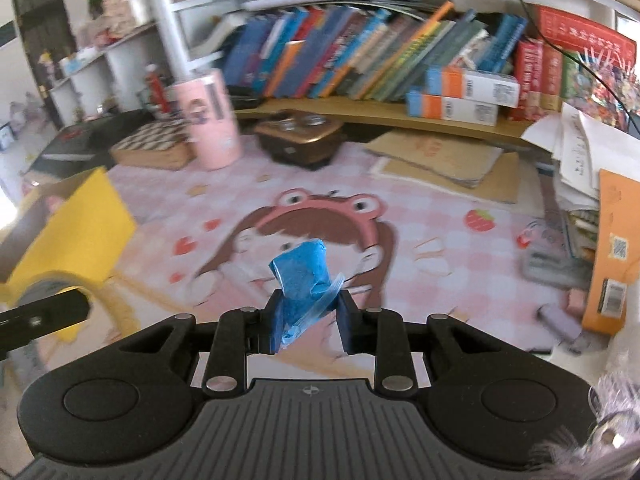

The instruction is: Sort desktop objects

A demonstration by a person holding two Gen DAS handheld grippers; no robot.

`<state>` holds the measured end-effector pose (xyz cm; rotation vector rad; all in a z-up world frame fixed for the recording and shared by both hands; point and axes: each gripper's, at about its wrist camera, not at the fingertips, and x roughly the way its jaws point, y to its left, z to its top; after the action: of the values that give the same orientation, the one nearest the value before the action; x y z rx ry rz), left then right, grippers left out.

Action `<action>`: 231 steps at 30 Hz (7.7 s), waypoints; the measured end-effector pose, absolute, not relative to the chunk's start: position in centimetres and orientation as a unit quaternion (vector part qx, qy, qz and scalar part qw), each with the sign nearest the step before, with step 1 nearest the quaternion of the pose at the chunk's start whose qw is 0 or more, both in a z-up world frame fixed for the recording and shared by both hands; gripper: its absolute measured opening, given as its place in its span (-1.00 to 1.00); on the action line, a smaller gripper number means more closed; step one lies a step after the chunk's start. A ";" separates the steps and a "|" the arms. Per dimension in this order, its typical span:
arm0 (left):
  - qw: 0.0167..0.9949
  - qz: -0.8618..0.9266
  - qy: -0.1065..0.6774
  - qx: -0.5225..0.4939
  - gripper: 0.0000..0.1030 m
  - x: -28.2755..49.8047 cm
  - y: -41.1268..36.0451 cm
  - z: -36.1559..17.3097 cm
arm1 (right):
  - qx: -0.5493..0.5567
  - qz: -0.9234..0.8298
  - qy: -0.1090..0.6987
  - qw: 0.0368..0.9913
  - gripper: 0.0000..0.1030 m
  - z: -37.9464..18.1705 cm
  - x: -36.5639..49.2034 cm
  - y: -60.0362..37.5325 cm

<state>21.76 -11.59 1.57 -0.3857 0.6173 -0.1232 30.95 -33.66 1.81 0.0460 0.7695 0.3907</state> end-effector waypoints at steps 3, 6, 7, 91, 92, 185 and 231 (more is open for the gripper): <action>0.933 -0.060 0.301 -0.189 -0.24 20.0 -9.9 1.8 | 0.022 0.198 0.373 0.906 -0.52 2.2 28.5 -31.8; 0.934 -0.057 0.295 -0.195 -0.24 18.3 -8.1 2.1 | 0.025 0.205 0.377 0.903 -0.52 2.4 26.2 -29.8; 0.934 -0.056 0.294 -0.197 -0.24 17.7 -7.4 2.1 | 0.024 0.208 0.378 0.902 -0.52 2.4 25.5 -29.1; 0.923 -0.026 0.296 -0.242 -0.24 -0.8 12.9 0.2 | -0.019 0.263 0.398 0.879 -0.52 2.1 4.3 -7.1; 0.924 -0.026 0.296 -0.242 -0.24 -0.7 12.9 0.2 | -0.018 0.263 0.398 0.879 -0.52 2.1 4.4 -7.1; 0.968 0.078 0.230 -0.056 0.71 21.6 10.2 2.9 | -0.204 0.333 0.301 0.870 0.25 3.4 29.5 0.6; 0.975 -0.001 0.221 -0.012 1.00 1.2 4.7 0.7 | -0.017 0.016 0.260 0.965 0.72 0.8 1.2 -13.4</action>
<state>1.19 4.70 0.68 -0.0247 0.4449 -0.0020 1.18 -13.41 0.75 -0.0335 0.5265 0.0332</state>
